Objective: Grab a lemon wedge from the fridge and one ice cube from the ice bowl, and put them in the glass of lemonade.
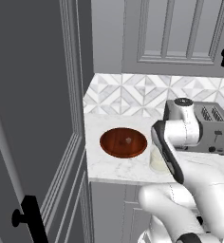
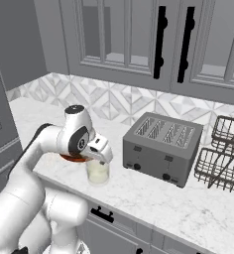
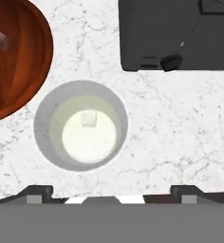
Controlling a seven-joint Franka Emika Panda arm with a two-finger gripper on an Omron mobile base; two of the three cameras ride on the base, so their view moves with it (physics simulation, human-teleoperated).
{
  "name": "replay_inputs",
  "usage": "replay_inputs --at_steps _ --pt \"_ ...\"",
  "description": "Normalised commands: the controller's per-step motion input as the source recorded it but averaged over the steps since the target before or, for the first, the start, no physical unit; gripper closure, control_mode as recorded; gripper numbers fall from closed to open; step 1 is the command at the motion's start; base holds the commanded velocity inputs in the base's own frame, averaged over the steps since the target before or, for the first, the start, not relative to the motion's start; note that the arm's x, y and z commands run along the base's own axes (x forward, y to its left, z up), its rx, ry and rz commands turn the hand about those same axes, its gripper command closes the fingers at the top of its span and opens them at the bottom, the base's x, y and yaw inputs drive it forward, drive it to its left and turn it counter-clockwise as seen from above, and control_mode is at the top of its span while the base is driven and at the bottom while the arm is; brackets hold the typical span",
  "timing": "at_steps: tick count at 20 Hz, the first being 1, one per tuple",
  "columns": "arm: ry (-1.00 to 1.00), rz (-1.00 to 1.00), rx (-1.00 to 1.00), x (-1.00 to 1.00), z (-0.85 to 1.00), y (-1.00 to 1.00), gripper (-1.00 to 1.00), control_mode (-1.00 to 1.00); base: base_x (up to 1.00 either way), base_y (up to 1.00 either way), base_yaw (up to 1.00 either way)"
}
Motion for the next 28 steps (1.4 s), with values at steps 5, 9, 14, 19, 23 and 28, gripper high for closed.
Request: replay_inputs --at_steps 5,9,14,19,23,28 --pt "-0.55 0.28 0.0 -0.85 0.0 0.09 -1.0 -1.0 0.0 0.0 0.0" --pt "-0.32 0.21 0.0 -0.53 0.0 0.0 -1.0 1.0 -0.19 0.0 0.06" --pt "0.0 0.0 0.0 0.0 0.0 0.0 -1.0 1.0 -0.98 0.16 0.2" --pt "0.0 0.0 0.0 0.0 0.0 0.0 -1.0 1.0 -1.0 0.11 0.16" --pt "0.0 0.0 0.0 0.0 0.0 0.0 -1.0 1.0 -1.0 -0.07 0.36" --pt "0.0 0.0 0.0 0.0 0.0 0.0 -1.0 1.0 -0.93 -0.5 0.55"
